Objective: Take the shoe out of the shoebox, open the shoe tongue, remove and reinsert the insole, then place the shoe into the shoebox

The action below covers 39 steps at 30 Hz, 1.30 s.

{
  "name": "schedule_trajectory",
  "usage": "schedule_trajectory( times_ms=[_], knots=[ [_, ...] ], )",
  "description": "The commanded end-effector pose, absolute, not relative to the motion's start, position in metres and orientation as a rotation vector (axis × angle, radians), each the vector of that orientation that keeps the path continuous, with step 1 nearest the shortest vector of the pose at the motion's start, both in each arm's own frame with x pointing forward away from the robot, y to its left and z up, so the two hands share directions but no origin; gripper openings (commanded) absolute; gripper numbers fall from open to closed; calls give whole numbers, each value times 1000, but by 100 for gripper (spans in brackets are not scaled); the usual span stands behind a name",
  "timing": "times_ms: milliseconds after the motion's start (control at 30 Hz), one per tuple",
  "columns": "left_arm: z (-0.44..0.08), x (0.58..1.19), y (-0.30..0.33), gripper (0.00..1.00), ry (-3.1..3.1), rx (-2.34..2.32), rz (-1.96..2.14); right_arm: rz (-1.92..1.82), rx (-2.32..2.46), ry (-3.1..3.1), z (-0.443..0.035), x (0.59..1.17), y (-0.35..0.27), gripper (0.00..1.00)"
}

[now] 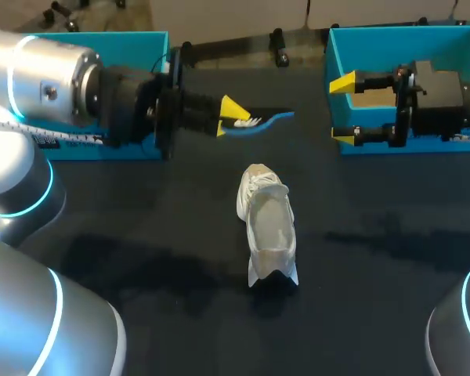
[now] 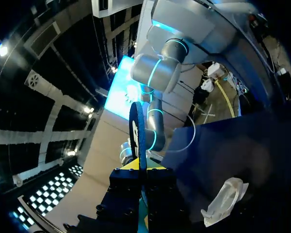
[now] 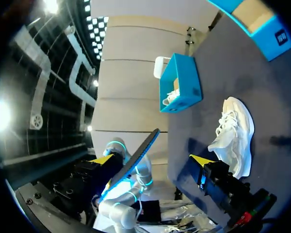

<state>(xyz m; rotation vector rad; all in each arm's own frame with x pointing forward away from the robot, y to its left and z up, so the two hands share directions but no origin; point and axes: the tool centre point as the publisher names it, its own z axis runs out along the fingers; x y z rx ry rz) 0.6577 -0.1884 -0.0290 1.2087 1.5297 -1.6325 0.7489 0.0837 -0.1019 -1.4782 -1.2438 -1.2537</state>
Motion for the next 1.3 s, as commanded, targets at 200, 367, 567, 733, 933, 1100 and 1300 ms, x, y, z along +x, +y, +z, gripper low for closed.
schedule_trajectory(
  times_ms=[200, 367, 567, 733, 933, 1100, 1300],
  knots=[
    [-73, 656, -180, 0, 1109, 1329, -1340, -1252, -1526, -1197, -103, 753, 93, 100],
    [-84, 660, -184, 0, 1016, 1341, -1273, -1254, -1532, -1184, -103, 757, 97, 100],
    [-95, 662, -191, 0, 978, 1337, -1223, -1226, -1525, -1169, -102, 761, 105, 100],
    [-103, 663, -198, 0, 954, 1338, -1199, -1204, -1506, -1180, -100, 764, 112, 100],
    [-110, 666, -210, 0, 1000, 1315, -1195, -1180, -1481, -1198, -97, 767, 124, 100],
    [-113, 671, -219, 0, 989, 1308, -1156, -1156, -1476, -1194, -97, 766, 132, 77],
    [-115, 679, -229, 0, 976, 1307, -1138, -1145, -1469, -1190, -98, 766, 139, 48]
  ],
)
